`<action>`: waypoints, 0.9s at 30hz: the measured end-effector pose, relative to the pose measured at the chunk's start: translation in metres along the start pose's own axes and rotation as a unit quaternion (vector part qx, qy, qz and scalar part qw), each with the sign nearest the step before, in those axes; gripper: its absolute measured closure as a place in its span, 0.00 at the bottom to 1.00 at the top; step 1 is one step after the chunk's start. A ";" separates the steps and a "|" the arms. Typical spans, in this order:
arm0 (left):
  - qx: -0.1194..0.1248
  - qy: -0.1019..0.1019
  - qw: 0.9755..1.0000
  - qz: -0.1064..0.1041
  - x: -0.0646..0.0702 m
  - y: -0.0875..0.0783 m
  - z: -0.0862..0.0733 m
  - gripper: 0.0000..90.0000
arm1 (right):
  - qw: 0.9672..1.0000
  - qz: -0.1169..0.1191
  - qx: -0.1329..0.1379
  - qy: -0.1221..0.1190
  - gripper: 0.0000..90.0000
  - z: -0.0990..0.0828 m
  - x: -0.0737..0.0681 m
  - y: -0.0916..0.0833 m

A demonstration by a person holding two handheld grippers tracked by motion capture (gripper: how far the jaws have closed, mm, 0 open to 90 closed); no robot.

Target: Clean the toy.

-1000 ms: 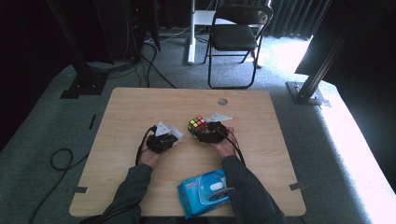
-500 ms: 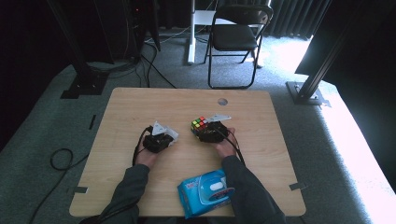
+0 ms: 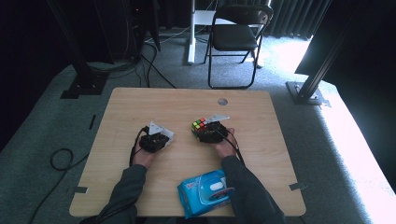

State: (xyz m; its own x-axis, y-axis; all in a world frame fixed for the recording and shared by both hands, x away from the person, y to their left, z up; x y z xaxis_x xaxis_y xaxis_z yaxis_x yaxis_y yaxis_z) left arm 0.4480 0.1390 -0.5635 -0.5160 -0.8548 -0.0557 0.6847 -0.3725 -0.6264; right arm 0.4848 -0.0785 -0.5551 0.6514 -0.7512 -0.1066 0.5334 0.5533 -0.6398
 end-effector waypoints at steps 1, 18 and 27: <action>0.000 -0.002 1.000 0.001 0.000 0.000 0.000 0.87 | 1.000 -0.002 -0.003 -0.003 0.38 0.000 0.000 0.000; -0.005 -0.011 1.000 0.007 -0.003 0.001 -0.003 0.82 | 1.000 0.000 -0.024 -0.009 0.38 -0.005 -0.001 0.005; 0.003 -0.021 1.000 0.004 -0.001 -0.002 -0.005 0.72 | 0.999 0.008 -0.016 -0.027 0.23 -0.003 -0.005 0.003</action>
State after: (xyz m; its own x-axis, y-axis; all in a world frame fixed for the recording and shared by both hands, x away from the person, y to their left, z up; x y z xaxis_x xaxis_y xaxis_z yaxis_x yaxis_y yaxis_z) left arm 0.4440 0.1428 -0.5661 -0.4887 -0.8720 -0.0271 0.6912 -0.3680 -0.6219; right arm 0.4818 -0.0741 -0.5587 0.6883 -0.7214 -0.0768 0.5056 0.5529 -0.6623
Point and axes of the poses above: each handheld gripper's, and its own axes: y roughly forward along the jaws, z roughly out of its top, x roughly to its right, the point moved 6 cm from there along y, roughly forward along the jaws, and after that the axes turned 5 degrees about z, right-handed, at the moved point
